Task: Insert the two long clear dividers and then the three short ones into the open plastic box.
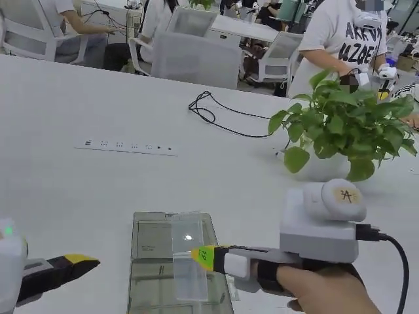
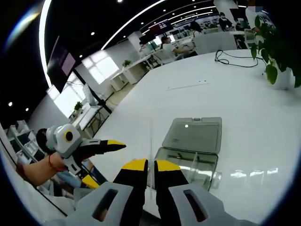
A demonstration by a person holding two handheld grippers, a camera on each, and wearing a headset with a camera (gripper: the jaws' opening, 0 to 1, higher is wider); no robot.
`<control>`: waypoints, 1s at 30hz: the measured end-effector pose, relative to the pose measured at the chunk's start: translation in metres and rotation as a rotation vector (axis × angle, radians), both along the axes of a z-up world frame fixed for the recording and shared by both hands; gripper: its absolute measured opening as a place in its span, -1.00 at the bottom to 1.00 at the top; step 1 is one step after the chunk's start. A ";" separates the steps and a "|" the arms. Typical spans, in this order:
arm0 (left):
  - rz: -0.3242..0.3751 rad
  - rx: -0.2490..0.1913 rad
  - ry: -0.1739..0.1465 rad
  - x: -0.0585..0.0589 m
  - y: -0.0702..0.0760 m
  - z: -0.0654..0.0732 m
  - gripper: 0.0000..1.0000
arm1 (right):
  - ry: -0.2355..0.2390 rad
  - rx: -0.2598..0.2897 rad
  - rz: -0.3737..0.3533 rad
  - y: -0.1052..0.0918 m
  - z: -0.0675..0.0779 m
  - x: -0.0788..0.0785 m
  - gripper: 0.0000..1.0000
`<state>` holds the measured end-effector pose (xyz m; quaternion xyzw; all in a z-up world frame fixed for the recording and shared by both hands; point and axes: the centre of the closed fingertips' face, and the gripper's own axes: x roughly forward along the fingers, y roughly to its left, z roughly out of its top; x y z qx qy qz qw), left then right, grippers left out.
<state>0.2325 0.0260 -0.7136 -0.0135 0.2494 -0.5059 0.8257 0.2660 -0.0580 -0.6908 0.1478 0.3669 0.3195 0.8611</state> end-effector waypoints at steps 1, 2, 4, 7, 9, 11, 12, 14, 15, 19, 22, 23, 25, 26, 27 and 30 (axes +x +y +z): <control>-0.008 0.001 -0.010 0.000 0.001 0.000 0.66 | 0.007 -0.009 -0.002 -0.001 -0.001 0.000 -0.87; -0.017 0.001 -0.015 -0.001 0.002 0.000 0.69 | 0.007 -0.013 -0.006 -0.002 -0.001 0.000 -0.87; -0.030 -0.001 -0.022 -0.001 0.004 -0.001 0.75 | 0.019 -0.019 -0.011 -0.003 -0.002 0.000 -0.87; -0.053 0.011 -0.030 -0.003 0.006 -0.004 0.81 | 0.031 -0.031 -0.026 -0.006 -0.002 0.002 -0.87; -0.064 0.013 -0.042 -0.005 0.008 -0.005 0.85 | 0.038 -0.038 -0.034 -0.008 -0.002 0.003 -0.87; -0.068 0.010 -0.045 -0.005 0.009 -0.005 0.91 | 0.050 -0.045 -0.044 -0.010 -0.003 0.003 -0.87; -0.071 0.011 -0.047 -0.006 0.010 -0.006 0.95 | 0.060 -0.046 -0.049 -0.011 -0.004 0.003 -0.87; -0.074 0.012 -0.052 -0.007 0.011 -0.007 0.99 | 0.084 -0.048 -0.058 -0.011 -0.006 0.003 -0.87; -0.075 0.011 -0.054 -0.008 0.012 -0.008 1.00 | 0.100 -0.051 -0.064 -0.011 -0.008 0.003 -0.87; -0.090 0.017 -0.062 -0.012 0.015 -0.011 1.00 | 0.128 -0.068 -0.070 -0.009 -0.012 0.005 -0.87; -0.094 0.012 -0.060 -0.014 0.017 -0.012 1.00 | 0.150 -0.079 -0.068 -0.005 -0.014 0.007 -0.87; -0.095 0.009 -0.060 -0.015 0.017 -0.012 1.00 | 0.154 -0.082 -0.066 -0.004 -0.014 0.008 -0.87; -0.099 0.017 -0.059 -0.015 0.018 -0.014 1.00 | 0.171 -0.097 -0.061 0.000 -0.017 0.011 -0.87; -0.102 0.020 -0.060 -0.016 0.019 -0.016 1.00 | 0.177 -0.106 -0.058 0.002 -0.019 0.012 -0.87; -0.103 0.020 -0.057 -0.016 0.020 -0.016 1.00 | 0.185 -0.111 -0.057 0.003 -0.020 0.013 -0.87; -0.098 0.007 -0.056 -0.015 0.021 -0.015 1.00 | 0.218 -0.113 -0.068 0.007 -0.025 0.016 -0.87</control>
